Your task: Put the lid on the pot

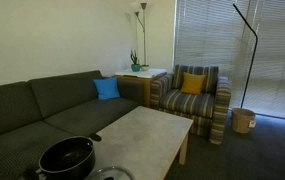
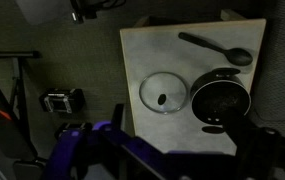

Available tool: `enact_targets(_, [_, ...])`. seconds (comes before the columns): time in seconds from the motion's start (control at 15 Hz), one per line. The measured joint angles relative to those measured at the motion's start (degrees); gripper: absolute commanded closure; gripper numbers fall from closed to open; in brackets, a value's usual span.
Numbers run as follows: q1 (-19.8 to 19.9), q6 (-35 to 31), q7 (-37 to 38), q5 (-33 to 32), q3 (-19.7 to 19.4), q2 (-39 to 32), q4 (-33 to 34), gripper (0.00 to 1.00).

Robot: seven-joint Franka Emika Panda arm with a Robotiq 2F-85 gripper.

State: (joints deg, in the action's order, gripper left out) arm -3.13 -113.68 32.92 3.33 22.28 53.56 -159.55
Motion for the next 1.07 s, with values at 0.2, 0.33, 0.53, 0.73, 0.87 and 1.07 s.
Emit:
enact_targets(0.2, [0.0, 0.0, 0.0, 0.0, 0.0, 0.0, -0.1, 0.00])
enact_targets(0.33, [0.0, 0.0, 0.0, 0.0, 0.0, 0.0, -0.1, 0.00])
enact_targets(0.53, [0.0, 0.0, 0.0, 0.0, 0.0, 0.0, -0.1, 0.00])
enact_targets(0.73, [0.0, 0.0, -0.1, -0.3, -0.3, 0.0, 0.0, 0.00])
enact_targets(0.87, [0.0, 0.3, -2.2, -1.2, -1.8, 0.0, 0.1, 0.00])
enact_targets(1.07, [0.3, 1.3, -9.8, -3.5, -7.6, -0.2, 0.8, 0.00])
